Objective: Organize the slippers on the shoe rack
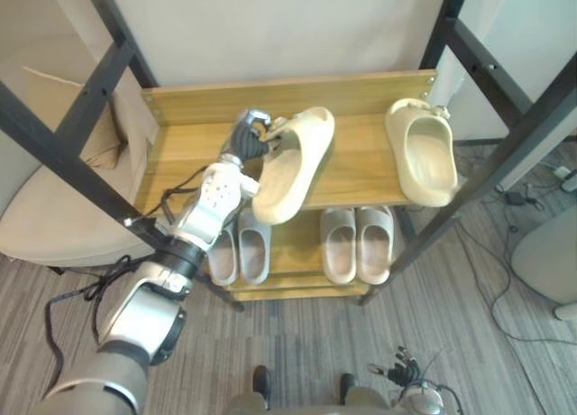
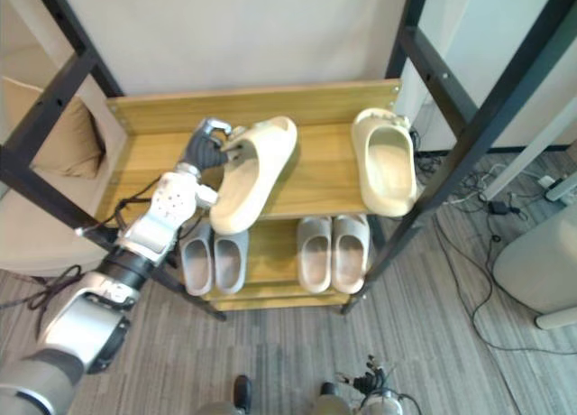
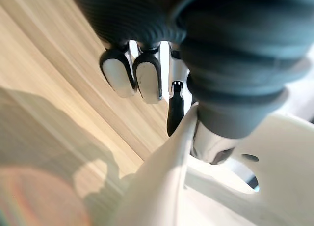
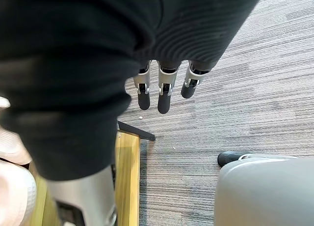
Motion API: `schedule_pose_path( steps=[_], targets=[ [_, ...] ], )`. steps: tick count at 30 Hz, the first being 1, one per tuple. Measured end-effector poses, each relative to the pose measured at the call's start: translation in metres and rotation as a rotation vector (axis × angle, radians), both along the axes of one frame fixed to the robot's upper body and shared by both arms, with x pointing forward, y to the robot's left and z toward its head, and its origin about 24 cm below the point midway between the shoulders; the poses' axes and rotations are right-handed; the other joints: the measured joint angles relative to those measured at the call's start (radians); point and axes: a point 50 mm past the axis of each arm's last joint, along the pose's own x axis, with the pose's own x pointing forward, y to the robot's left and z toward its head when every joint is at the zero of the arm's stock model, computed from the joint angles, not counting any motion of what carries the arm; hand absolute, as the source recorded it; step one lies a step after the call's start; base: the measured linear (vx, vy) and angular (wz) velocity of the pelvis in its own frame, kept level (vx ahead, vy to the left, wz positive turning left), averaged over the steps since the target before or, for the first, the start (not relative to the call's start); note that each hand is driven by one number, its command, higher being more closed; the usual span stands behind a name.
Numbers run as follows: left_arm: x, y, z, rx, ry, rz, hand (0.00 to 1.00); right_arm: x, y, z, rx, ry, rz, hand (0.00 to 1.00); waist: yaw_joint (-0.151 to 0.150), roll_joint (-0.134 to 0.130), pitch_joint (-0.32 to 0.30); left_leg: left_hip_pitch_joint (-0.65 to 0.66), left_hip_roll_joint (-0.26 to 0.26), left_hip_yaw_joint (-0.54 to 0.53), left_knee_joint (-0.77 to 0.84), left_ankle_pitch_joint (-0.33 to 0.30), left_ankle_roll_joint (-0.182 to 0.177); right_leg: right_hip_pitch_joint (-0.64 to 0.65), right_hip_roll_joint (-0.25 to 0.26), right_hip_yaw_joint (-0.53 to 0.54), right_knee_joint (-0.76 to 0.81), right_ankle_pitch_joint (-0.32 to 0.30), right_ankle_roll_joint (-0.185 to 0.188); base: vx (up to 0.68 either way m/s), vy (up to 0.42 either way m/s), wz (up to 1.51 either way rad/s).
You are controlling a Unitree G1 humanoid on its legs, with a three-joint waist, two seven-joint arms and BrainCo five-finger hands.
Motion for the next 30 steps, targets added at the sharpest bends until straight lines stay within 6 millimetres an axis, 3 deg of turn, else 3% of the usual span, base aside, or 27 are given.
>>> schedule_pose_path(
  steps=[10, 19, 20, 30],
  targets=[
    [0.015, -0.001, 0.026, 0.019, -0.029, 0.033, 1.0, 0.001, -0.003, 0.001, 0.011, -0.011, -0.033, 0.0, -0.011, 0.005, 0.005, -0.034, -0.002, 0.004, 0.0, 0.006, 0.001, -0.047, -0.001, 0.009, 0.02, -0.002, 0.0, 0.0, -0.002, -0.01],
    [0.023, 0.003, 0.034, 0.061, -0.028, 0.075, 1.0, 0.003, -0.003, 0.002, 0.015, -0.023, -0.037, 0.0, -0.019, 0.012, 0.01, -0.034, -0.003, 0.029, -0.001, 0.007, 0.002, -0.061, -0.004, 0.027, 0.024, -0.001, 0.001, 0.0, -0.01, -0.06],
    [0.024, 0.003, 0.034, 0.062, -0.027, 0.077, 0.0, 0.003, -0.003, 0.002, 0.015, -0.024, -0.037, 0.0, -0.019, 0.012, 0.01, -0.034, -0.003, 0.029, -0.001, 0.007, 0.002, -0.061, -0.004, 0.027, 0.024, -0.001, 0.001, 0.0, 0.0, 0.0],
    [0.028, -0.004, 0.044, 0.073, -0.035, 0.086, 0.0, 0.007, -0.004, 0.004, 0.017, -0.045, -0.043, 0.0, -0.032, 0.022, 0.016, -0.048, -0.005, 0.034, -0.002, 0.008, 0.002, -0.079, -0.007, 0.03, 0.027, 0.001, 0.003, 0.0, 0.0, 0.0]
  ],
)
